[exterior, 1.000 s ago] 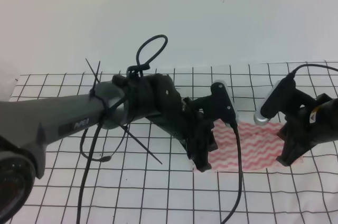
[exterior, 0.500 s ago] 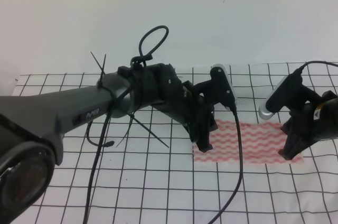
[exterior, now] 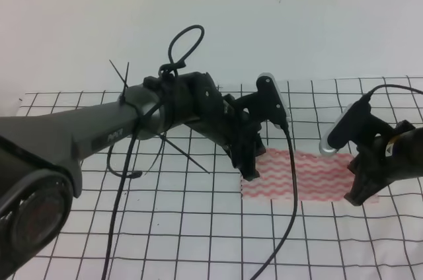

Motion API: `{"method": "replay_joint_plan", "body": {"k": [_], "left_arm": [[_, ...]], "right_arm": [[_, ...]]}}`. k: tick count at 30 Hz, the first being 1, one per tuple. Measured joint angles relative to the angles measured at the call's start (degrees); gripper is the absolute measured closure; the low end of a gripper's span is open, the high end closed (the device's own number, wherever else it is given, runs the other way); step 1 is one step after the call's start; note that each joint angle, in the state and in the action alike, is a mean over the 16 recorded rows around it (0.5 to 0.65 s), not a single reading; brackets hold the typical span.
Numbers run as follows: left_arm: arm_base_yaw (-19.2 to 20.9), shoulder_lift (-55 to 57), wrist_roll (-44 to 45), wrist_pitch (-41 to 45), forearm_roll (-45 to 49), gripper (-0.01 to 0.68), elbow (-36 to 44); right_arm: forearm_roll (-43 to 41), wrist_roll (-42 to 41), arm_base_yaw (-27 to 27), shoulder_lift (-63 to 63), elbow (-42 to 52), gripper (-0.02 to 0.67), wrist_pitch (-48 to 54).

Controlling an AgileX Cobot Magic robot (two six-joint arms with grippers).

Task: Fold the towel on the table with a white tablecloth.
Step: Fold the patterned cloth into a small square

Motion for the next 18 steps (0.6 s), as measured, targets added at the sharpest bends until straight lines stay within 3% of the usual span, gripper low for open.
{"method": "replay_joint_plan", "body": {"k": [11, 18], "left_arm": [[0.68, 0.25, -0.06, -0.75, 0.24, 0.674, -0.13], [1.25, -0.02, -0.33, -0.78, 0.29, 0.671, -0.13]], "right_arm": [[0.0, 0.12, 0.0, 0.74, 0.0, 0.634, -2.01], [0.03, 0.49, -0.93, 0.84, -0.01, 0.519, -3.38]]}}
